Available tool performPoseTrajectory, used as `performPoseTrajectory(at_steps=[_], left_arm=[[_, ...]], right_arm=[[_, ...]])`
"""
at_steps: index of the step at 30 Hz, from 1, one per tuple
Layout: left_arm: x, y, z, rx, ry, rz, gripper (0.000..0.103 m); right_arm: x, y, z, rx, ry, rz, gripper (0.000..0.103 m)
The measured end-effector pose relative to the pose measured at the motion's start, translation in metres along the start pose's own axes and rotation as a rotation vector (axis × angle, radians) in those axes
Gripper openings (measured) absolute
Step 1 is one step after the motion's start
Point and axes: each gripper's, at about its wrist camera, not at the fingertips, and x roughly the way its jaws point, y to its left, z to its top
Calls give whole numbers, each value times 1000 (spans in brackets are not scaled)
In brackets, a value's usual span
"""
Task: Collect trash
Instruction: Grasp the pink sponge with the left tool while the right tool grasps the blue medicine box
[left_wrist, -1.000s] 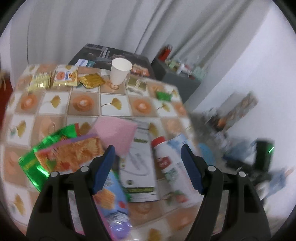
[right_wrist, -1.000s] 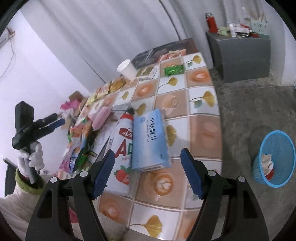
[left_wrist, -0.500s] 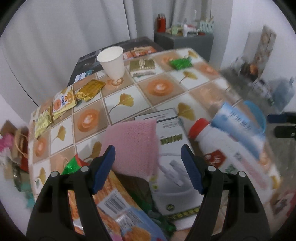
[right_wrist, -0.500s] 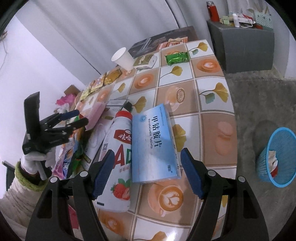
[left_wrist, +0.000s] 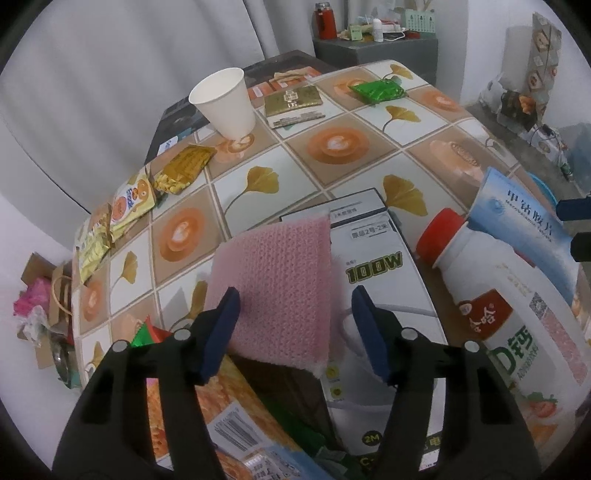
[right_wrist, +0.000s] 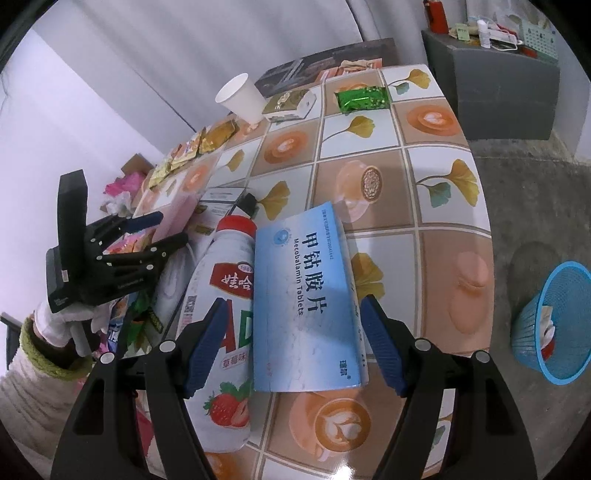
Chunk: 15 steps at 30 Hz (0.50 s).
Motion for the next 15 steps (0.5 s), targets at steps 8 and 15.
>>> performPoseTrajectory(at_steps=[8, 15], left_arm=[[-1, -1, 2, 22, -8, 38, 43], [-5, 0, 1, 20, -31, 41, 38]], right_arm=[[6, 4, -1, -35, 22, -34, 72], [15, 14, -1, -98, 54, -73, 72]])
